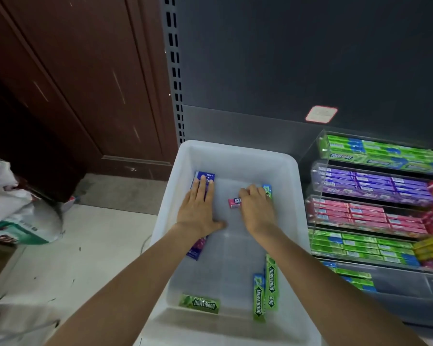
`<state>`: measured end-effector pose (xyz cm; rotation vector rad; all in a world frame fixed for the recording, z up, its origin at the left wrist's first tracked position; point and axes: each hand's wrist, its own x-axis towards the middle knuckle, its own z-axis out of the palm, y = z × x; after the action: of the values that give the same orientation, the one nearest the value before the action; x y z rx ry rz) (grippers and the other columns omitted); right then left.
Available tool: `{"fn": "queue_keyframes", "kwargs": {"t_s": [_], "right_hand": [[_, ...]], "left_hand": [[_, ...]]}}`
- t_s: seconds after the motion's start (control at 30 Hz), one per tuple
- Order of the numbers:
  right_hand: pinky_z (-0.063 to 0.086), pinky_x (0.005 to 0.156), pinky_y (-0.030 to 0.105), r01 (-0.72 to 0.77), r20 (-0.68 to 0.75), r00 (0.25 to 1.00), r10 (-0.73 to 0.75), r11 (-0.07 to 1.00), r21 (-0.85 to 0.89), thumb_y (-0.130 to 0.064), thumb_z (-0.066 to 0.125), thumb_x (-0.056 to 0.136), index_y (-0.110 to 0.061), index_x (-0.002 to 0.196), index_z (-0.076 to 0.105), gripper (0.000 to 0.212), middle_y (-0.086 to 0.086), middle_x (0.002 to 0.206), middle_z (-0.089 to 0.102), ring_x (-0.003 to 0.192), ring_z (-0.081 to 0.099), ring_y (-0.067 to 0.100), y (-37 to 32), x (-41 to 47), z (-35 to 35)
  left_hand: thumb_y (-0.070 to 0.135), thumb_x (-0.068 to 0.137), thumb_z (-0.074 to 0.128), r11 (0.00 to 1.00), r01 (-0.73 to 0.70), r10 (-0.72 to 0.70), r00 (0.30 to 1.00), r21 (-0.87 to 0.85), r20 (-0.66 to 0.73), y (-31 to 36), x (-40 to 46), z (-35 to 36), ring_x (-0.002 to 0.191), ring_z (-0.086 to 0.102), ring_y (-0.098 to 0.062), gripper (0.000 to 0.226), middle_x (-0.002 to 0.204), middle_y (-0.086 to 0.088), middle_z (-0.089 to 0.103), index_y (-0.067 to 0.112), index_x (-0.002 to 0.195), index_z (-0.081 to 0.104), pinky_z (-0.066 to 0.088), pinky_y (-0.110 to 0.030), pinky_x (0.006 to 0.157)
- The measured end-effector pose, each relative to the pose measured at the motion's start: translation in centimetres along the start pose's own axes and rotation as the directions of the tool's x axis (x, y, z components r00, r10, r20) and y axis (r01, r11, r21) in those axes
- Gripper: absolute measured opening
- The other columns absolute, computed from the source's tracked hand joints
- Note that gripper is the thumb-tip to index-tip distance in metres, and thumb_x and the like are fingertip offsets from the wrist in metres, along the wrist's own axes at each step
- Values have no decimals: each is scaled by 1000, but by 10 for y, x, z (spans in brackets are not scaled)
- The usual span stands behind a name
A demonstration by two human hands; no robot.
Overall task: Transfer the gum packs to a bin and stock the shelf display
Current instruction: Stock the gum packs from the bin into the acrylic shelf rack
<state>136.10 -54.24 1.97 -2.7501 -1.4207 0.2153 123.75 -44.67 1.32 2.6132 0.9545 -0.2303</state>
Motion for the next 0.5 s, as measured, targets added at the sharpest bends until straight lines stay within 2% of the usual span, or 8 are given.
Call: {"fn": "queue_keyframes", "kwargs": {"t_s": [0.1, 0.2, 0.33, 0.4, 0.5], "right_hand": [[37, 89, 37, -34, 38, 999, 31, 996, 85, -22, 51, 93, -10, 110, 51, 21, 10, 116, 52, 114, 47, 29, -3, -1, -13], [42, 79, 36, -40, -46, 997, 55, 962, 269, -27, 54, 92, -10, 106, 52, 22, 9, 109, 55, 102, 54, 29, 4, -13, -41], [46, 72, 38, -11, -234, 966, 108, 926, 378, -29, 60, 88, -12, 98, 56, 20, 8, 98, 57, 89, 57, 28, 35, -30, -84], [47, 73, 38, -25, -257, 956, 141, 913, 407, -28, 62, 87, -12, 97, 59, 18, 7, 95, 58, 87, 57, 26, 51, -33, -96], [50, 74, 39, -21, -267, 950, 163, 885, 466, -28, 65, 85, -15, 93, 61, 16, 6, 93, 61, 84, 60, 23, 64, -38, -105]], "left_hand": [[63, 78, 56, 999, -3, 3, 1000, -37, -5, 1, -1, -3, 144, -18, -20, 110, 156, -6, -19, 15, 148, -15, -2, -33, 117], [61, 82, 53, 996, -27, 23, 999, -80, -49, 8, 0, -7, 145, -11, -19, 97, 158, -2, -11, 20, 150, -3, 2, -33, 117], [50, 86, 55, 981, -158, 149, 985, -113, -83, 36, 11, -15, 145, 7, -17, 79, 158, 1, 7, 22, 149, 15, 16, -34, 115], [43, 87, 57, 965, -248, 242, 967, -82, -80, 55, 19, -16, 143, 16, -18, 74, 156, -1, 15, 20, 147, 21, 17, -31, 114], [37, 87, 58, 945, -322, 321, 947, -62, -16, 80, 33, -10, 142, 20, -19, 74, 156, -2, 18, 17, 147, 21, 17, -29, 113]]}}
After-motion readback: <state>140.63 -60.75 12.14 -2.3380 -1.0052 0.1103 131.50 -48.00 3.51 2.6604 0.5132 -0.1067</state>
